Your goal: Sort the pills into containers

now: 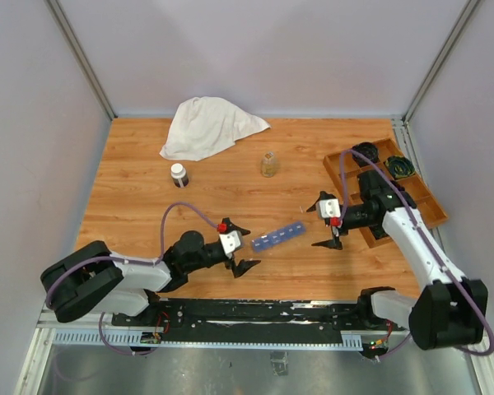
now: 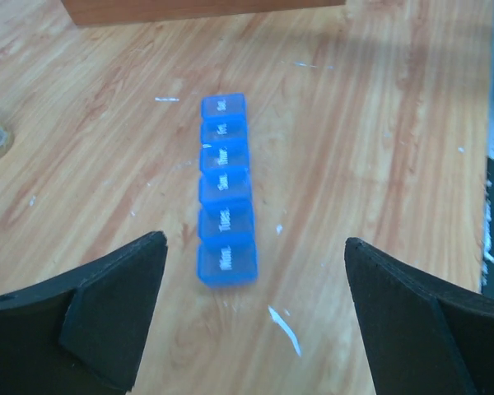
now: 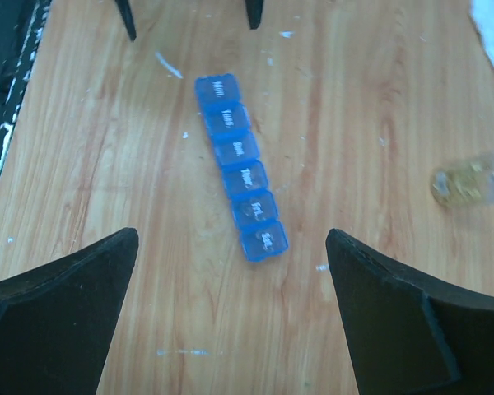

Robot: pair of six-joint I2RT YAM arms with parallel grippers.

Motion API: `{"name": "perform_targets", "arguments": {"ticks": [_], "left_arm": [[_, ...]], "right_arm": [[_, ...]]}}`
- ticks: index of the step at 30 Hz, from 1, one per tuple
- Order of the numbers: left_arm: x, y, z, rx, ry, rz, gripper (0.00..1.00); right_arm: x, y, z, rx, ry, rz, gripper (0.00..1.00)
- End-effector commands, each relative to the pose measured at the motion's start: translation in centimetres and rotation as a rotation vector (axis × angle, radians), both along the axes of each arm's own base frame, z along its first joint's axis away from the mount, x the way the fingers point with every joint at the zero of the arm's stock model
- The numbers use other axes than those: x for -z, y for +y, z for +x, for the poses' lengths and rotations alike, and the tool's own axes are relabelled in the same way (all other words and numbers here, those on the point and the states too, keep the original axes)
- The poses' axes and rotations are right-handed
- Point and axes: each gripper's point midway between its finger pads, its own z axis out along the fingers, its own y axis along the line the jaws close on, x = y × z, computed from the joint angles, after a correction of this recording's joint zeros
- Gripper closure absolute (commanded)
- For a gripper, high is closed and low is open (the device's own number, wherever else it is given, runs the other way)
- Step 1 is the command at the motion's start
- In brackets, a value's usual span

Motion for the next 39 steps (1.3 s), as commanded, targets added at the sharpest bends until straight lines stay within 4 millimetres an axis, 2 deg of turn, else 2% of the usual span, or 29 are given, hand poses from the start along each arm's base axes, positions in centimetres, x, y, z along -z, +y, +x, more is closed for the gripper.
{"name": "perform_targets", "arguments": {"ticks": [1,6,9,11,14,21,30,36,39], "left_arm": [[-6.0,0.7,-2.1,0.061,-0.196,-0.291,0.01],[-1.4,-0.5,-1.4,0.094,-0.167,-0.144,0.02],[-1.2,-0.1,-1.2,0.077,-0.21,-0.163,0.03],[-0.3,-0.1,-0.7,0.057,-0.213,-0.145,0.03],[1.4,-0.6,0.2,0.036,-0.185,-0.095,0.05],[3.7,-0.9,1.5,-0.016,-0.14,-0.05,0.11],[5.4,-1.0,3.0,-0.082,-0.123,-0.026,0.2],[5.1,-0.9,3.2,-0.106,-0.13,-0.077,0.23],[5.1,-1.1,3.2,-0.102,-0.125,-0.086,0.34]], "right_arm": [[2.6,1.7,-2.4,-0.305,-0.082,-0.017,0.01],[5.1,2.6,-0.9,-0.351,-0.085,-0.113,0.01],[6.5,3.2,0.3,-0.309,-0.105,-0.159,0.01],[7.1,3.9,0.7,-0.288,-0.112,-0.176,0.01],[7.1,4.9,0.9,-0.259,-0.086,-0.175,0.01],[7.8,5.6,1.5,-0.223,-0.07,-0.184,0.01],[9.6,7.1,1.2,-0.208,-0.063,-0.217,0.01],[10.3,7.6,1.6,-0.174,-0.067,-0.234,0.01],[10.5,7.9,2.1,-0.143,-0.064,-0.246,0.0]]}}
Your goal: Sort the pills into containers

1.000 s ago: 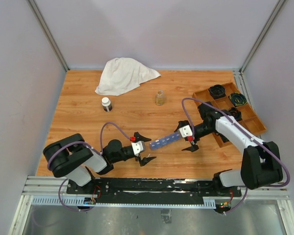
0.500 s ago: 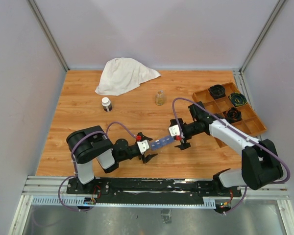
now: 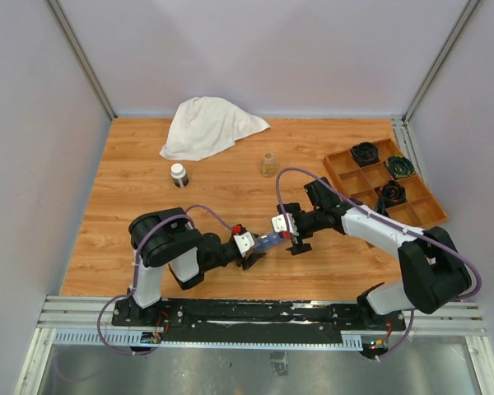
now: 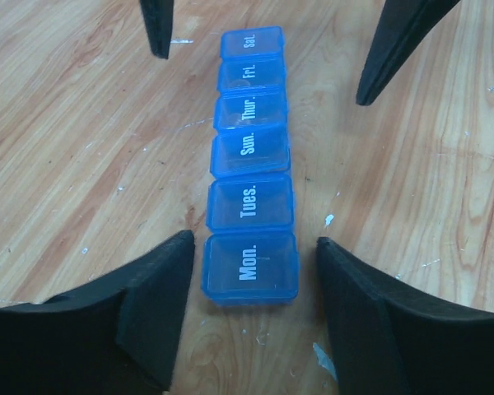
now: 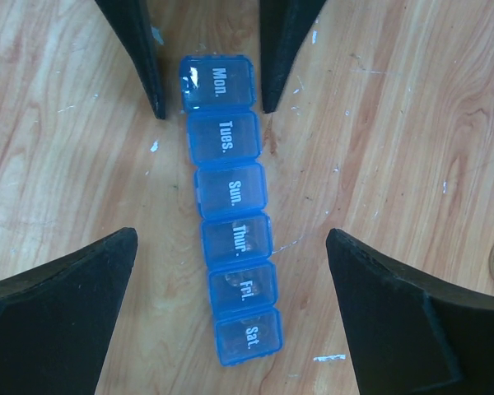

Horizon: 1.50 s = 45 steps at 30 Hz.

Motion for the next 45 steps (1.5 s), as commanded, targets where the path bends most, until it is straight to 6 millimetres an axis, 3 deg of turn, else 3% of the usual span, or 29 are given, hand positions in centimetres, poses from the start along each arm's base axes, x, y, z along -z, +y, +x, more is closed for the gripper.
{"name": "perform_targets", "arguments": {"ticks": [1,12,19,28,45], "left_arm": [[-2.6,-0.4,0.6,-0.016,-0.085,-0.101,0.37],[-2.1,-1.0,0.5,0.0,-0.061,-0.104,0.4],[-2.1,-1.3,0.3,0.014,-0.056,-0.108,0.56],[-2.5,-1.7,-0.1,0.049,-0.05,-0.123,0.64],[-2.2,-2.2,-0.8,0.095,-0.047,-0.127,0.72]], "right_arm": [[0.5,0.8,0.6,0.055,0.002,-0.012,0.0],[1.2,1.3,1.0,0.079,-0.033,-0.048,0.01],[1.3,1.5,1.3,0.104,-0.044,-0.061,0.02],[1.5,2.0,1.3,0.11,-0.056,-0.07,0.02],[0.6,2.0,3.3,0.231,-0.081,-0.057,0.07]]}}
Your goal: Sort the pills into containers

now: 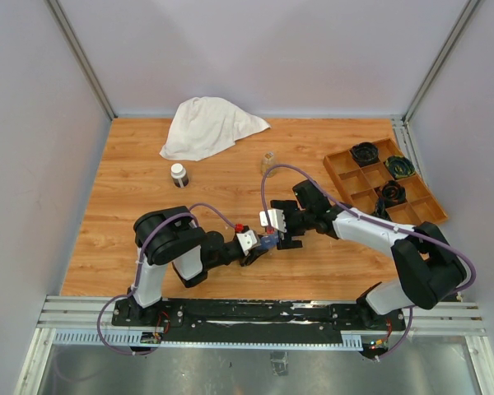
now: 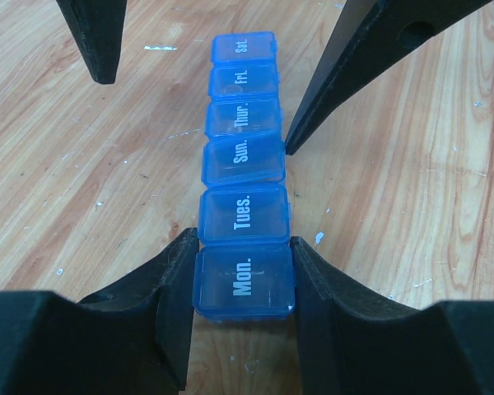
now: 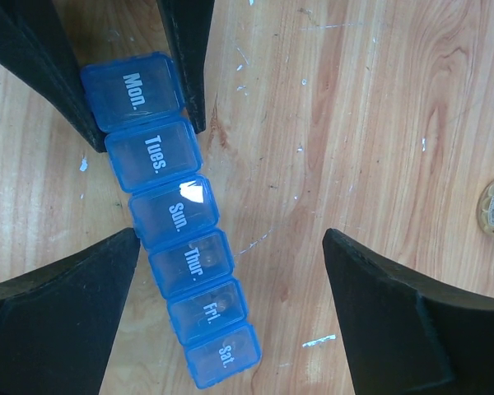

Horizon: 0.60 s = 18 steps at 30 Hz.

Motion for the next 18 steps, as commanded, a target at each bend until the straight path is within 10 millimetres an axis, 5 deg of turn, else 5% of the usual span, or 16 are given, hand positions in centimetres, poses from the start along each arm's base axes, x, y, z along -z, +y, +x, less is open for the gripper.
{"name": "perform_targets", "arguments": {"ticks": [1,18], "left_arm": [[-2.5,-0.8,-0.5,0.048,-0.09,-0.099,0.72],[-2.1,-0.8,-1.0,0.074,-0.08,-0.084,0.72]], "right_arm": [[-0.7,0.6,0.6,0.034,-0.027,0.026,0.07],[-3.0,0.1,2.1,0.142,-0.018,0.072,0.09]]}}
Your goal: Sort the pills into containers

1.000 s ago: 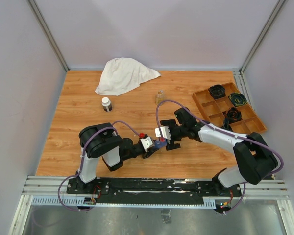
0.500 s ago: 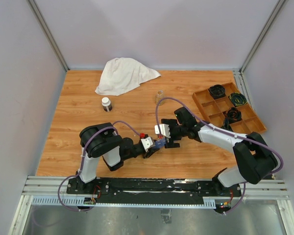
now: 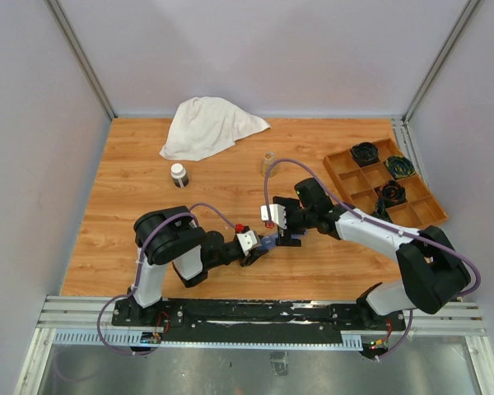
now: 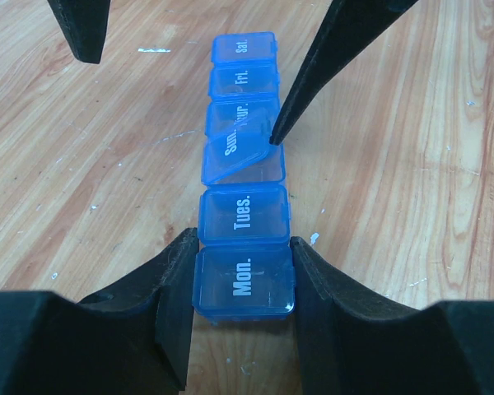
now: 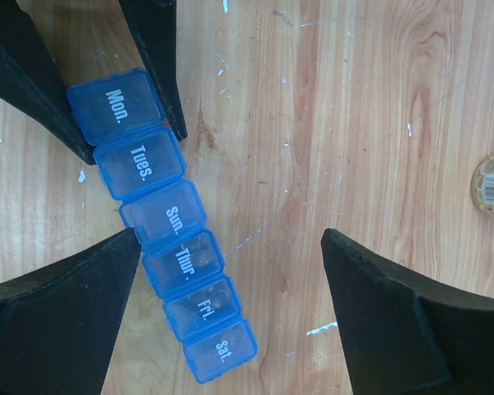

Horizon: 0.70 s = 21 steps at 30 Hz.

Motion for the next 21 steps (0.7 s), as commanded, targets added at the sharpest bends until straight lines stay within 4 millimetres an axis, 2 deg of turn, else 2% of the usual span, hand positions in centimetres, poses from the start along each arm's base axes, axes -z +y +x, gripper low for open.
{"name": "perform_targets", "arguments": {"ticks": [1,10,21], "left_arm": [[-2.1,-0.7,-0.8,0.059,-0.08,-0.085,0.72],[-2.0,-0.9,-1.0,0.073,-0.078,-0.083,0.73],[-2.2,-1.2,-1.1,0.09,-0.077,-0.09,0.73]], "right_arm": [[-1.8,0.2,2.0,0.075,-0.046,0.031,0.09],[-1.8,-0.1,3.3,0.175,-0.038,0.036,0.11],[0.2,-0.5,4.2,0.278,0.022,-0.03,0.16]]}}
